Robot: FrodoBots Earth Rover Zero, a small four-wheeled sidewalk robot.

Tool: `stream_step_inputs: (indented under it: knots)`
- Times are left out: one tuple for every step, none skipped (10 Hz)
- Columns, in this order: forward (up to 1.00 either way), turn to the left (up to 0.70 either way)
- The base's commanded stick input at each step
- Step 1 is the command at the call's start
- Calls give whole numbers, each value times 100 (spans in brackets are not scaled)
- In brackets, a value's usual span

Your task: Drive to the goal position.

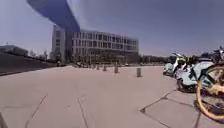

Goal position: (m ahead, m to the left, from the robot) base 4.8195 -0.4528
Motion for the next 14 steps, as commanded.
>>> stream_step_inputs:
  knots:
    - [100,0]
    - [100,0]
    - [100,0]
    - [100,0]
    - [100,0]
    - [100,0]
    - [100,0]
    - [100,0]
    - [100,0]
    - [100,0]
    - [100,0]
    - [100,0]
    - [100,0]
    - [100,0]
